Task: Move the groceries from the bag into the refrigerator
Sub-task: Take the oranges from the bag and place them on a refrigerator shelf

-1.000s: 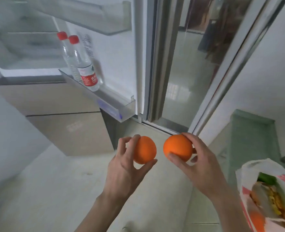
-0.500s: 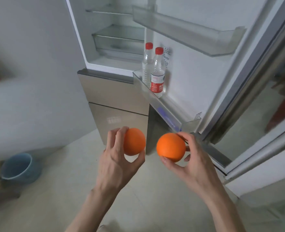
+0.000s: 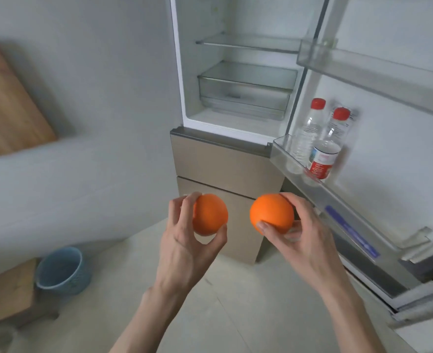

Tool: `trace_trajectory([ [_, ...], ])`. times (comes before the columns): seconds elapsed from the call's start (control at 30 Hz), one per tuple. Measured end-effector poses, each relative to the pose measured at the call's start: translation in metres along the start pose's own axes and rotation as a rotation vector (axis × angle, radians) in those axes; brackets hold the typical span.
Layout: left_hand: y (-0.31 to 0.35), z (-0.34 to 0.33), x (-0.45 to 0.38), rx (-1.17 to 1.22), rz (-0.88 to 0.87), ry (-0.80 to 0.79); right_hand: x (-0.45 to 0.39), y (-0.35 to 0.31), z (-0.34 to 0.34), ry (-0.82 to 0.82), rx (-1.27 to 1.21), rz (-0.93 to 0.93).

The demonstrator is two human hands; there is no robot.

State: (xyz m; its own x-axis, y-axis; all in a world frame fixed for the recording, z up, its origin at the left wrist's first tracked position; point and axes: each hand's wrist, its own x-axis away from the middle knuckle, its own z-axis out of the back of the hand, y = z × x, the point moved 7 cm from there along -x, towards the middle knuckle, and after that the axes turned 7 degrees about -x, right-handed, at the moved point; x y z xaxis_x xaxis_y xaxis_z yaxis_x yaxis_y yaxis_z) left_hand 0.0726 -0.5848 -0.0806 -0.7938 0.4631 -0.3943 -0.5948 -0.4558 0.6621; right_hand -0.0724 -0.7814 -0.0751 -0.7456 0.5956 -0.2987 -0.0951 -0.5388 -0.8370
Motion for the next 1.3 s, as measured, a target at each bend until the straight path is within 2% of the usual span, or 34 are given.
trace_trajectory([
  [0.13,-0.032,0.015,-0.032,0.036,-0.026,-0.009,-0.027,-0.011,-0.039,0.031,-0.067,0.011],
  [0.43,-0.071,0.012,-0.106,0.161,-0.035,0.016,-0.091,-0.02,-0.087,0.045,-0.022,0.004],
  [0.87,-0.087,-0.046,-0.264,0.172,-0.127,0.003,-0.231,0.017,-0.112,0.142,-0.037,-0.027],
  [1.3,-0.085,-0.112,-0.419,0.199,-0.172,-0.047,-0.384,0.044,-0.102,0.226,-0.022,0.015],
])
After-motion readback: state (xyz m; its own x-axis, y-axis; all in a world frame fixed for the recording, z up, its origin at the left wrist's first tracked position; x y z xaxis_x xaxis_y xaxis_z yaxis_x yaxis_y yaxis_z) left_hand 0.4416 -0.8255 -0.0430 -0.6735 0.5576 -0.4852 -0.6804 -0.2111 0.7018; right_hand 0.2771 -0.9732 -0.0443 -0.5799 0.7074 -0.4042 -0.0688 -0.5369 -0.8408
